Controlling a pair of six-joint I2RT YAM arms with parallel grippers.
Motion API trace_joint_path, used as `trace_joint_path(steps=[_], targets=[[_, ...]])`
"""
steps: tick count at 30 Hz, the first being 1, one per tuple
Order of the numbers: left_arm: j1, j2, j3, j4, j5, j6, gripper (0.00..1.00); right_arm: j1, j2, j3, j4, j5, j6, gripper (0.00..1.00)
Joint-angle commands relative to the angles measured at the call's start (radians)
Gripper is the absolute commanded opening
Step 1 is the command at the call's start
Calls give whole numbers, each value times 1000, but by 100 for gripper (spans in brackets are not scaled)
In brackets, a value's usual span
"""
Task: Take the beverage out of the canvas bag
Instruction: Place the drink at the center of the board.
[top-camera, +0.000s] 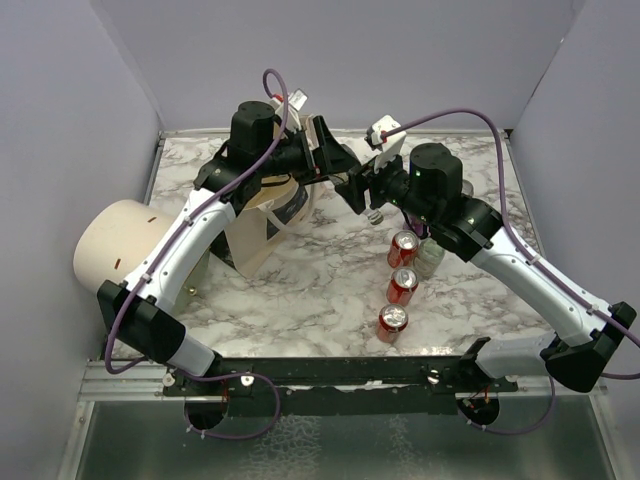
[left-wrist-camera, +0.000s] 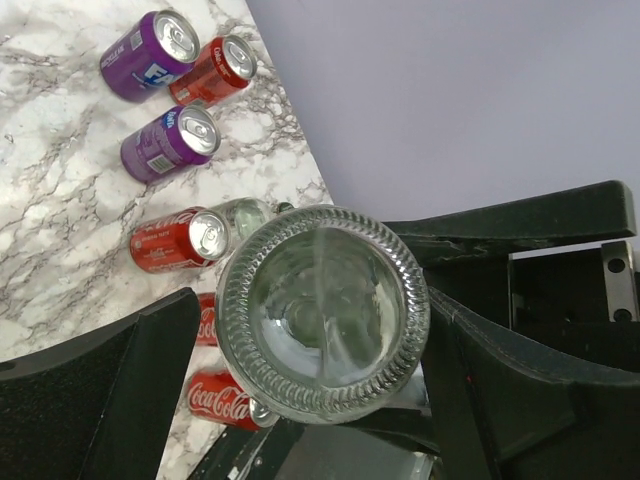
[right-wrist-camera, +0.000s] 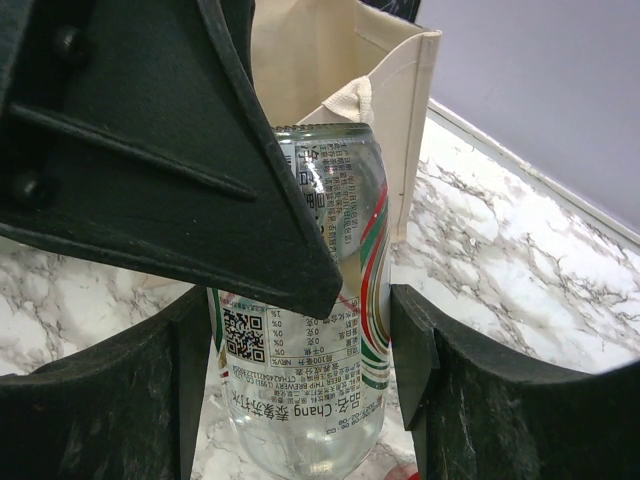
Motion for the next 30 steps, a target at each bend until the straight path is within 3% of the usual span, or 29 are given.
trace_joint_path(steps=[1, 5, 9, 13, 17, 19, 20, 23, 26, 27, 30], targets=[[-10, 4, -15, 27, 13, -14, 88, -1, -67, 17, 181, -27, 8, 2], [-30, -5, -32, 60, 18, -25, 85, -1, -76, 7, 180, -30, 6, 2], [-41, -16, -61, 89, 25, -54, 73, -1, -84, -7, 179, -27, 4, 2], [-47, -32, -105, 141, 43, -91, 44, -1, -88, -20, 183, -17, 2, 2], [-48, -49, -127, 151, 17, -104, 1, -1, -83, -33, 184, -20, 2, 2], [-47, -46, -129, 165, 25, -134, 0, -1, -71, -2, 140, -16, 15, 4], [-48, -45, -131, 174, 26, -148, 0, -1, -64, 13, 116, -18, 17, 11], [-47, -45, -123, 184, 2, -154, 0, -1, -52, 43, 48, -47, -3, 56], [-47, -42, -108, 193, -35, -164, 0, -1, -49, 57, -3, -53, -22, 91], [-47, -40, -105, 201, -41, -176, 0, -1, -48, 63, -20, -35, -7, 99], [-46, -37, -90, 208, -54, -200, 0, -1, -43, 89, -74, -11, 41, 100]])
